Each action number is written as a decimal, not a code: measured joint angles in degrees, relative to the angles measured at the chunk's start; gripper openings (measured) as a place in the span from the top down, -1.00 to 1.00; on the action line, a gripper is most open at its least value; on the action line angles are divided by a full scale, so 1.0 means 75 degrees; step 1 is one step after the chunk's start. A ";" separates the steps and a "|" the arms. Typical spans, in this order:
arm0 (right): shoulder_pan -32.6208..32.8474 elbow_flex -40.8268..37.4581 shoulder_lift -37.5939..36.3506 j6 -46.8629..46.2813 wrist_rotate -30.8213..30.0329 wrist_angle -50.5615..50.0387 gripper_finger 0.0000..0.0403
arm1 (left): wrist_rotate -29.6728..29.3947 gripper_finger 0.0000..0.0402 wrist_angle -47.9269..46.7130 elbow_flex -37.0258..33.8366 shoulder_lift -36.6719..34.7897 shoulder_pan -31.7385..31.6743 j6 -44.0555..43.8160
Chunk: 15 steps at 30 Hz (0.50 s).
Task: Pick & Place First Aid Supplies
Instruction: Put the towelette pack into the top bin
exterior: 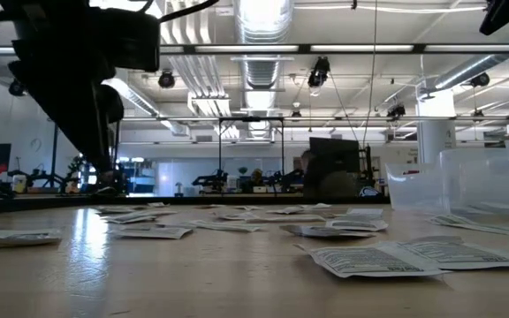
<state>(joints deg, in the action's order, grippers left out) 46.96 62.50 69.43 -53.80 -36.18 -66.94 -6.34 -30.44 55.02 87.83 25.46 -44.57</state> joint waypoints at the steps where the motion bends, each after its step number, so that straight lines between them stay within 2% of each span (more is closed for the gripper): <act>1: 0.0000 -0.0003 0.0000 -0.0008 0.0000 0.0000 0.56 | 0.0085 0.31 -0.0001 0.0000 0.0000 0.0037 -0.0167; 4: 0.0000 -0.0003 0.0000 -0.0024 0.0000 0.0003 0.58 | 0.0195 0.31 0.0004 -0.0026 0.0000 0.0086 -0.0903; 9: -0.0003 -0.0003 0.0002 -0.0024 0.0000 0.0008 0.61 | 0.0356 0.31 0.0000 -0.0195 0.0000 0.0074 -0.2928; 15: -0.0003 -0.0006 0.0003 -0.0026 0.0000 0.0029 0.64 | 0.0589 0.31 0.0010 -0.0410 0.0000 0.0086 -0.3777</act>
<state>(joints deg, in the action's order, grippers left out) 46.94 62.46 69.45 -53.99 -36.18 -66.72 -1.92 -30.37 51.95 87.83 26.11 -72.90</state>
